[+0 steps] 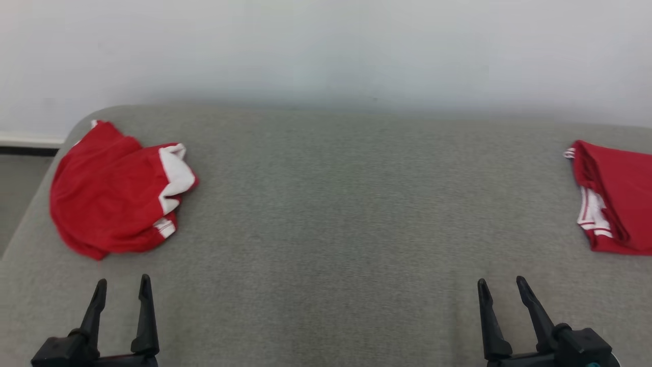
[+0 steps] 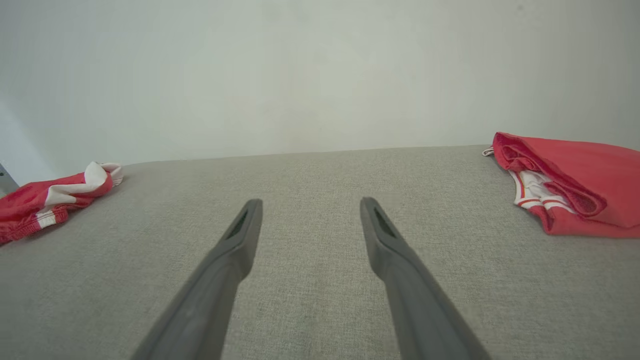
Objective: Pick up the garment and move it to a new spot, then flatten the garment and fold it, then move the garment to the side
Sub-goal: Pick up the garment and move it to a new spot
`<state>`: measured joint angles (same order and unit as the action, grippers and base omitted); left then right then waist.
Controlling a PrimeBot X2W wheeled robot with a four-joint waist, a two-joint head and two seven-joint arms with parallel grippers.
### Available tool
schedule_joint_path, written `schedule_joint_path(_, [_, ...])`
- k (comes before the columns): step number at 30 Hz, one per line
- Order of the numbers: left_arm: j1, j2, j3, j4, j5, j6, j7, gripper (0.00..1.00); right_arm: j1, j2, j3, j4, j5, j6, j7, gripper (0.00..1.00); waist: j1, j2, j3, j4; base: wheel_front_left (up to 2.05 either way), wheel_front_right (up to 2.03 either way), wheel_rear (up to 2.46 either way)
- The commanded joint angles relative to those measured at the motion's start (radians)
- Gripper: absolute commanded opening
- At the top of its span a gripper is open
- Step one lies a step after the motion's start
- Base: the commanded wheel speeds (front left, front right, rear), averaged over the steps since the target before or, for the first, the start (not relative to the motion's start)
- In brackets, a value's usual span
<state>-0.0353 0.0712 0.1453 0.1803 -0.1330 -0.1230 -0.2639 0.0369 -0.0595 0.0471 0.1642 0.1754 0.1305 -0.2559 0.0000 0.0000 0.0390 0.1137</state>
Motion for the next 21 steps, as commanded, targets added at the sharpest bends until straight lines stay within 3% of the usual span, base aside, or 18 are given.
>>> schedule_joint_path(1, [-0.005,0.004,0.003,0.006,-0.001,0.001,0.000,1.00,-0.012,0.003,0.003,0.005,-0.001,0.000,-0.004,1.00,0.0000,0.0000,0.016,0.090,0.00,0.00,0.00])
schedule_joint_path(12, [-0.002,0.004,0.022,0.030,-0.011,0.005,0.000,1.00,-0.032,0.005,0.023,0.032,-0.014,0.000,-0.008,1.00,0.0000,0.0000,0.019,0.303,0.00,0.00,0.00])
schedule_joint_path(21, [0.020,-0.003,0.037,0.037,-0.016,0.012,0.000,1.00,-0.023,-0.009,0.041,0.038,-0.011,0.000,0.004,1.00,0.0000,0.0000,0.008,0.406,0.00,0.00,0.00])
